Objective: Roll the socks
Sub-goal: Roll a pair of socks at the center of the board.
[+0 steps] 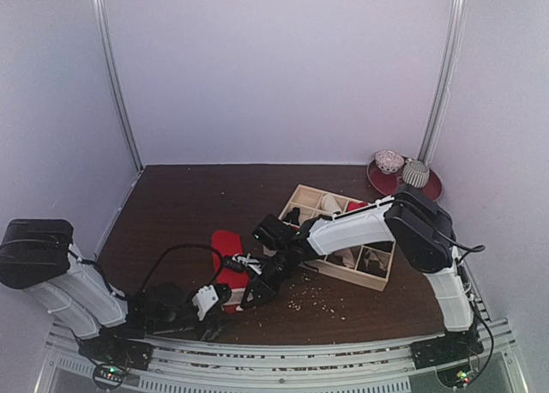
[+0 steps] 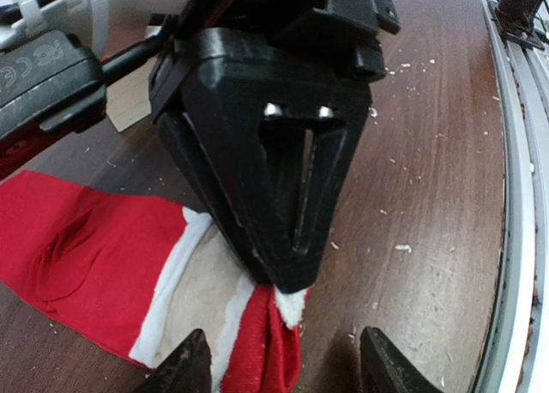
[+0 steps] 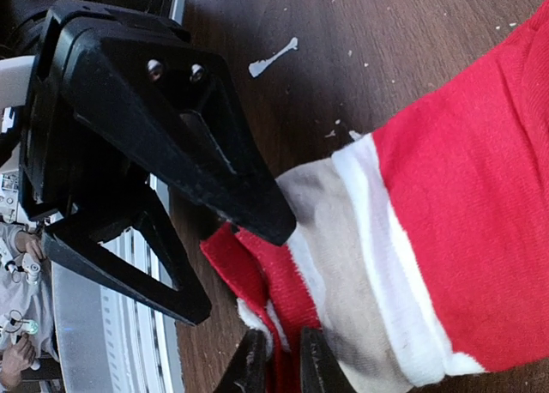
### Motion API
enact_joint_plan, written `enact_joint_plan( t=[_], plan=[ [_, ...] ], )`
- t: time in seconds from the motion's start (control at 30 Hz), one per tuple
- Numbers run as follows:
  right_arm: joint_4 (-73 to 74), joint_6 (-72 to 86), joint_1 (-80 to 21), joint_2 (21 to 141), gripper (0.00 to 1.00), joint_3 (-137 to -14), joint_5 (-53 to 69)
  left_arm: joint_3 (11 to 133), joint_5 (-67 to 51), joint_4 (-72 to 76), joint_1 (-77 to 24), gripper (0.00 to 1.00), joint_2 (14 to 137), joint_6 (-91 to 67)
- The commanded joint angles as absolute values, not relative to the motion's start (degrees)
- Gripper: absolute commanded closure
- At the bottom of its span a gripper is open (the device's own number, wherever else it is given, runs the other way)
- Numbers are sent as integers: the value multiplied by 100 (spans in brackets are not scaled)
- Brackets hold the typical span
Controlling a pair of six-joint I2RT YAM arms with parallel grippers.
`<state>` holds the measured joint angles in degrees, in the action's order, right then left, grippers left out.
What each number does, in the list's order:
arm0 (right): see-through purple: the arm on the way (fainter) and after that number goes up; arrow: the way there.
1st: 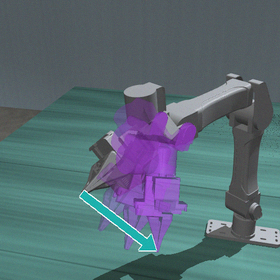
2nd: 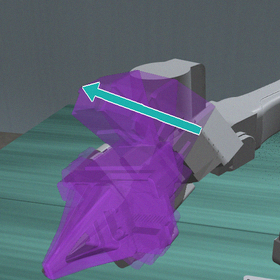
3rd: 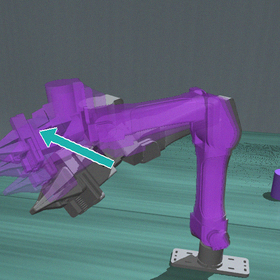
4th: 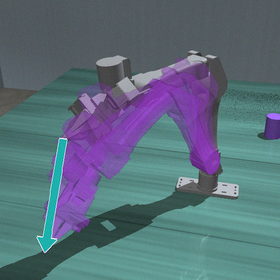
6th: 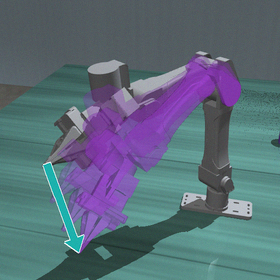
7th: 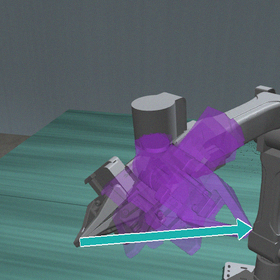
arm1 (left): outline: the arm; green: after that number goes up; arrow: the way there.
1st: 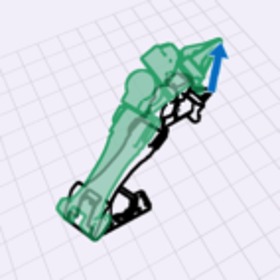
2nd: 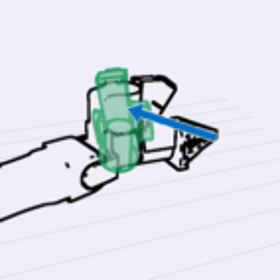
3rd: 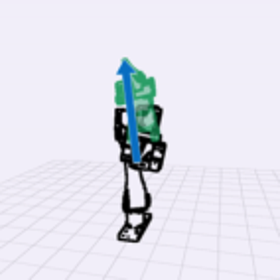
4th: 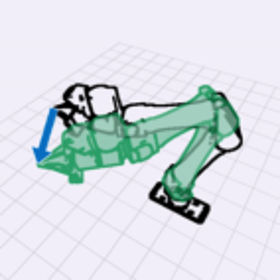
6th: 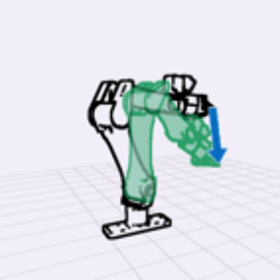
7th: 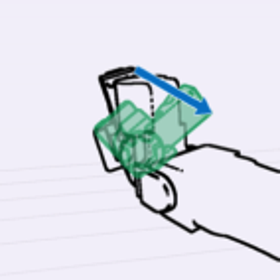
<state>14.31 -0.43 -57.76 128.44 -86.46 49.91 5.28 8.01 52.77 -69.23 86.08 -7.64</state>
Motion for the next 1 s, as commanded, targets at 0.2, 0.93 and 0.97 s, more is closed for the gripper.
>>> enact_joint_plan(
  t=[0.2,0.93,0.97],
  plan=[
    [1868,-245,-5757,12654,78,-8526,5025,800,1106,4941,-6952,86,8865,-1286],
    [-2157,-2375,-5945,10935,47,-5841,4131,1211,-225,2401,-6113,100,7743,-3896],
    [-2076,-2466,-5962,11068,47,-5967,4172,1189,-279,2405,-6083,100,7755,-3927]
  ],
)
